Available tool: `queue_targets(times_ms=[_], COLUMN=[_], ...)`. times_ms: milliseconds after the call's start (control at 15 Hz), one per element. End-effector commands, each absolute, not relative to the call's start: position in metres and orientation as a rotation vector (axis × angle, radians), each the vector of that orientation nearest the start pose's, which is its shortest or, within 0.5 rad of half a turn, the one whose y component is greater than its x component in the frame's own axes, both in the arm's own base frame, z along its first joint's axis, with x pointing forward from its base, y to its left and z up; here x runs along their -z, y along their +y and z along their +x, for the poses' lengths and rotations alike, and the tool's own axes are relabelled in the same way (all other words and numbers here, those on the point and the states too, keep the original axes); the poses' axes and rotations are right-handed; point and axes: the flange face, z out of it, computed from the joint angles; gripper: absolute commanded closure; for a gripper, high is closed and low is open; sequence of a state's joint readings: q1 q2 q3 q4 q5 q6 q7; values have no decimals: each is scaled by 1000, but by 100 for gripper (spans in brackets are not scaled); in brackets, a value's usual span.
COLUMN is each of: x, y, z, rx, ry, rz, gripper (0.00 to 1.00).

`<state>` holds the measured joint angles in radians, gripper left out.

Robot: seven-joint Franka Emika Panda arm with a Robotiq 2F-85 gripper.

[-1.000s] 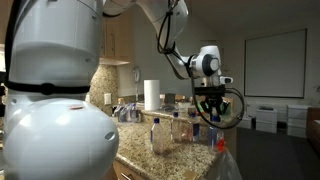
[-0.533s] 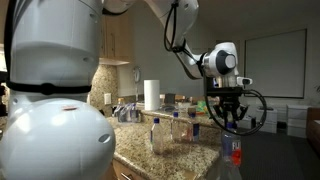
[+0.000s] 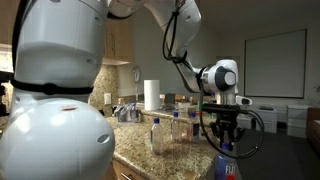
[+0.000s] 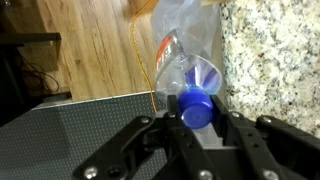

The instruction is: Put the water bottles on the counter in the plastic bag

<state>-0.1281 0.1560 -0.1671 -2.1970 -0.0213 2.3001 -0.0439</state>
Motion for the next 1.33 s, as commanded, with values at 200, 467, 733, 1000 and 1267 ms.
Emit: queue_targets(times_ms=[200, 467, 733, 1000, 1267], x=[-279, -266, -261, -260, -239], y=[-142, -133, -133, -135, -129], z=[526, 535, 544, 552, 543], rx=[-117, -89, -62, -36, -112], ry=[421, 410, 413, 406, 405], rz=[-3116, -3103, -3111, -3122, -3096], gripper=[91, 91, 91, 91, 91])
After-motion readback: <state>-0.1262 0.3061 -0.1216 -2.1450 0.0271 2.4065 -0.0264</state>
